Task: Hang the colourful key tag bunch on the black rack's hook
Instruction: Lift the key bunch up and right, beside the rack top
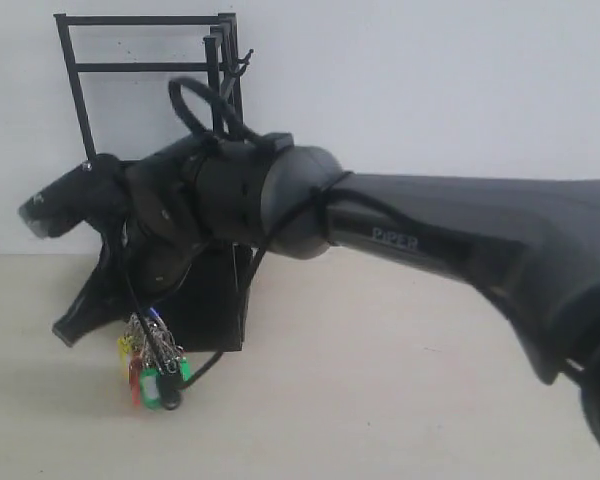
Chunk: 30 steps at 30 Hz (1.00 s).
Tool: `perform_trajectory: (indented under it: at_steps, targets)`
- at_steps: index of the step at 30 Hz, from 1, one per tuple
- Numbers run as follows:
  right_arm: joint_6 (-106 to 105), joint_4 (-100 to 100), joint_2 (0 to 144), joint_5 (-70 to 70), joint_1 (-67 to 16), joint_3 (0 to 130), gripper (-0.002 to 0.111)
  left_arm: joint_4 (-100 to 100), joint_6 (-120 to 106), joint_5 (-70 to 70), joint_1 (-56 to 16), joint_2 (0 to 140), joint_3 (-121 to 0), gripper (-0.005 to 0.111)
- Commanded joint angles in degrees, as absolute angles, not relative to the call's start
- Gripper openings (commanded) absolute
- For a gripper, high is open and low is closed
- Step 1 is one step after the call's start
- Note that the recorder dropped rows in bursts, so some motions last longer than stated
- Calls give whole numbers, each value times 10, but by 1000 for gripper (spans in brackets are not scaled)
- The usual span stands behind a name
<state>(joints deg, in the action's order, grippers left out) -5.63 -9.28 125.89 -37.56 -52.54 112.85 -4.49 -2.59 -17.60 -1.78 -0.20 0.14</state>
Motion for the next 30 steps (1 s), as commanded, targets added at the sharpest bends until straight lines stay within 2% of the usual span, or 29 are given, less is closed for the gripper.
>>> perform_trajectory:
  at_steps: [1, 5, 10, 14, 20, 23, 26, 30]
  targets:
    - [41, -93, 1214, -391, -524, 1133, 0, -46, -26, -170, -16, 0, 0, 4]
    - [70, -91, 1185, -421, -525, 1133, 0, -46, -26, -170, -16, 0, 0, 4]
    - [35, -106, 1141, -525, -525, 1130, 0, -46, -26, -170, -16, 0, 0, 4]
    - [35, -120, 1080, -512, -525, 1082, 0, -46, -26, -170, -16, 0, 0, 4]
    - [150, -222, 950, -422, -525, 935, 0, -46, -26, -170, -16, 0, 0, 4]
    - [354, -366, 882, -322, -518, 830, 0, -46, -26, -170, -16, 0, 0, 4]
    - [557, -490, 847, -185, -481, 744, 0, -46, -26, -170, -16, 0, 0, 4]
    - [624, -486, 848, -142, -424, 722, 0, -46, -26, -170, -16, 0, 0, 4]
